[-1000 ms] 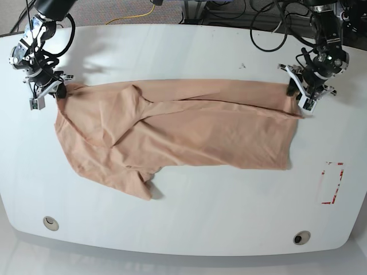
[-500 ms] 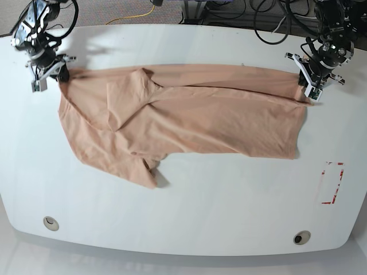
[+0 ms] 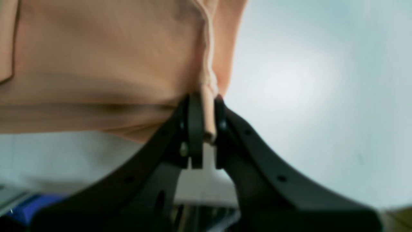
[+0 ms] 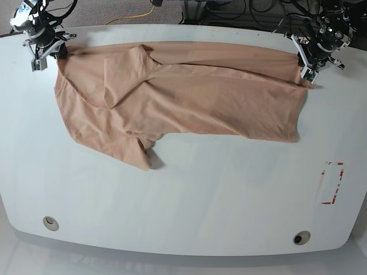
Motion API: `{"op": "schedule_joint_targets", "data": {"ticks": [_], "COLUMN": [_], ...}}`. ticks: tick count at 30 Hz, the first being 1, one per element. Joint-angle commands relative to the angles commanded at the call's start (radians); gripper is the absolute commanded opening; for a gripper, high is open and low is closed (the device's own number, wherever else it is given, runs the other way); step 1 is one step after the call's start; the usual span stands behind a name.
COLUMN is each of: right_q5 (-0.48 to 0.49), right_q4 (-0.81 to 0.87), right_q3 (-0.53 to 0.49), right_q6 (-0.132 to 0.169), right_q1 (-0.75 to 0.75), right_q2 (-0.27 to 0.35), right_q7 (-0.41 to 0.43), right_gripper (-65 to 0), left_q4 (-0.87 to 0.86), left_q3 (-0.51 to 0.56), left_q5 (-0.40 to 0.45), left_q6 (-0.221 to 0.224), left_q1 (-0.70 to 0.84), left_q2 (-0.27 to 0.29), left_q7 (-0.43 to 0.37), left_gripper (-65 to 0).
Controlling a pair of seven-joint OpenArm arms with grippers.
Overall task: Layout the t-shirt on the table in an organized manner, then fold the t-shirt properly
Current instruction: 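Lift the held shirt edges and pull them away from the robot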
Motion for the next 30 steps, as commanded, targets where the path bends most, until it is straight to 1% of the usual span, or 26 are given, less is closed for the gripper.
{"op": "schedule_joint_targets", "data": {"ticks": [15, 18, 20, 21, 23, 25, 26, 27, 29, 30], "right_q5": [-0.002, -0.003, -0.003, -0.003, -0.003, -0.005, -0.005, -0.005, -0.003, -0.003], "right_q4": [0.002, 0.002, 0.000, 0.000, 0.000, -0.002, -0.002, 0.000, 0.002, 0.002], "right_q3": [0.003, 0.003, 0.002, 0.002, 0.002, 0.002, 0.003, 0.003, 0.005, 0.005], "right_q6": [0.000, 0.000, 0.000, 0.000, 0.000, 0.000, 0.000, 0.000, 0.000, 0.000], "right_q1": [-0.038, -0.038, -0.038, -0.035, -0.034, -0.032, -0.032, -0.032, -0.032, -0.032], "right_q2": [0.000, 0.000, 0.000, 0.000, 0.000, 0.000, 0.000, 0.000, 0.000, 0.002], "right_q7": [0.000, 0.000, 0.000, 0.000, 0.000, 0.000, 0.000, 0.000, 0.000, 0.000], "right_gripper": [-65.0, -64.8, -64.5, -63.7, -61.2, -57.4, -55.0, -51.0, -45.8, -41.9], "left_q4": [0.002, 0.003, 0.006, 0.006, 0.006, 0.006, 0.006, 0.006, 0.006, 0.006], "left_q3": [0.002, 0.002, 0.003, 0.003, 0.003, 0.003, 0.002, -0.002, -0.003, -0.003], "left_q5": [0.003, 0.003, 0.003, 0.002, -0.002, -0.003, -0.003, -0.002, -0.003, -0.003], "left_q6": [0.000, 0.000, 0.000, 0.000, 0.000, 0.000, 0.000, 0.000, 0.000, 0.000], "left_q1": [0.038, 0.040, 0.038, 0.035, 0.032, 0.020, 0.014, 0.009, 0.009, 0.009], "left_q2": [-0.002, -0.003, -0.018, -0.029, -0.037, -0.037, -0.037, -0.037, -0.037, -0.037], "left_q7": [0.002, 0.017, 0.052, 0.074, 0.098, 0.110, 0.112, 0.115, 0.115, 0.115], "left_gripper": [-64.9, -54.3, -44.3, -37.8, -27.5, -19.9, -16.5, -12.9, -11.5, -11.4]}}
